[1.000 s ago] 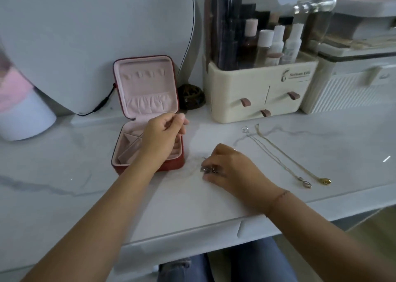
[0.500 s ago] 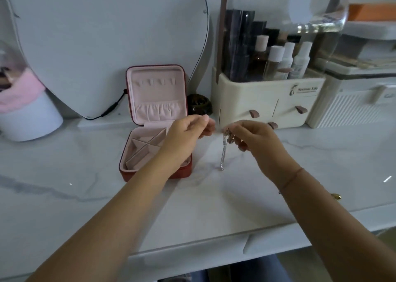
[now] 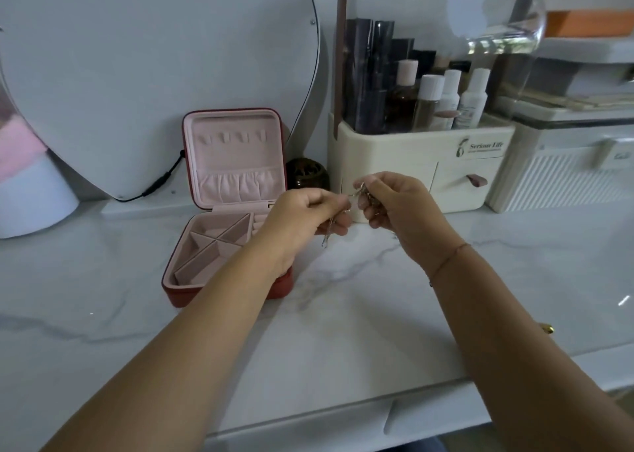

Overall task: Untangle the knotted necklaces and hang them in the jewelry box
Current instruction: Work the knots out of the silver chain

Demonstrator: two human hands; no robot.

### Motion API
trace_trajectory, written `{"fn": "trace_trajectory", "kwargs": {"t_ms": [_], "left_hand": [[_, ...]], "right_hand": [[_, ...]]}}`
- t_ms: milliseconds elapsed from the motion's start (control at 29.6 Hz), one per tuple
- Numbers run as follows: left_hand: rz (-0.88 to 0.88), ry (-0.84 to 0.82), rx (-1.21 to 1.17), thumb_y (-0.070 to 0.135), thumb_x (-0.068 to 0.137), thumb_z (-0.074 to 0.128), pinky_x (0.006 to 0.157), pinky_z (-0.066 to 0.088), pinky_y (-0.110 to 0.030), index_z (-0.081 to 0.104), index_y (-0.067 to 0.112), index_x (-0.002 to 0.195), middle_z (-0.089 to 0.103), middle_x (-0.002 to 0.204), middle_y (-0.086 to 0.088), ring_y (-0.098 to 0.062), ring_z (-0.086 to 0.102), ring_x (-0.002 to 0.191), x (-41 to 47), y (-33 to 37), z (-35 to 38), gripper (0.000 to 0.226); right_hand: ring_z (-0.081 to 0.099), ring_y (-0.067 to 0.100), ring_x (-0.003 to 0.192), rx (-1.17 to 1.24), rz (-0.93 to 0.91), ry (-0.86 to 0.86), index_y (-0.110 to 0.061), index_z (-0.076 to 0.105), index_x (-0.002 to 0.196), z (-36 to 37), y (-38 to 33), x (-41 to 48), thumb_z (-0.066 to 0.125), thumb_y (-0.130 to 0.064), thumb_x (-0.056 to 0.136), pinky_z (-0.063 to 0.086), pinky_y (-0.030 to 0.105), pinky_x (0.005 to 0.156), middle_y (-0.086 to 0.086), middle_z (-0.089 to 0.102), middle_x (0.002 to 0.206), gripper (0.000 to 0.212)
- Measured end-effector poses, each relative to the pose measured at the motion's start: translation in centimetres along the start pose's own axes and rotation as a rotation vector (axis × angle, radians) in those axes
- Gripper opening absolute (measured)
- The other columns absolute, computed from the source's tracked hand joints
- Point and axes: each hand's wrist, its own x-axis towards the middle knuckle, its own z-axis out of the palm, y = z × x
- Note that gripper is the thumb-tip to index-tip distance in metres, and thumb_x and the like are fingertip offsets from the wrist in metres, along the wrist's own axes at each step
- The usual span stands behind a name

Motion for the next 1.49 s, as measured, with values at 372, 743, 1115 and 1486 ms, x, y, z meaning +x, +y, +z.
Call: {"fn": "trace_trajectory", "kwargs": {"t_ms": [372,743,1115,1486], "left_hand": [[0.002,0.168,0.011,0.016,0.098,0.049,0.071,0.053,-0.024,0.063,0.011,0.080,0.070,0.077,-0.004,-0.013,0.066,0.070,0.2,-0.6,0.1,0.023],[-0.021,0.197,0.099,0.022,0.100,0.044,0.046,0.025,-0.022,0.060,0.018,0.077,0.037,0.055,0.006,-0.006,0.029,0.044,0.2,-0.6,0.0,0.028],[0.009,0.128,0.183,0.036,0.093,0.057,0.063,0.039,-0.018,0.071,0.024,0.085,0.059,0.067,0.015,0.001,0.052,0.064,-1.0,0.3,0.4,0.020],[0.081,0.051,0.035,0.018,0.085,0.068,0.070,0.044,-0.007,0.071,0.019,0.088,0.073,0.078,0.007,0.001,0.067,0.077,-1.0,-0.1,1.1,0.004]], "right_hand": [[0.065,0.005,0.070,0.228,-0.019,-0.033,-0.006,0.067,0.103,-1.0,1.4,-0.4,0.060,-0.002,0.089,0.050,0.014,0.068,0.006,0.071,0.080,0.016],[0.047,0.003,0.041,-0.188,-0.160,0.249,-0.016,0.066,0.074,-0.8,1.1,-0.7,0.068,-0.041,0.085,0.039,0.028,0.066,-0.003,0.057,0.047,0.027],[0.054,0.011,0.064,0.203,-0.157,-0.056,-0.008,0.063,0.089,-0.8,0.7,-0.9,0.062,-0.002,0.088,0.045,0.019,0.064,0.010,0.061,0.077,0.006],[0.049,0.010,0.061,0.230,-0.169,-0.161,-0.007,0.066,0.098,-0.4,0.7,-1.0,0.055,0.000,0.092,0.041,0.017,0.059,-0.002,0.061,0.066,0.014]]}}
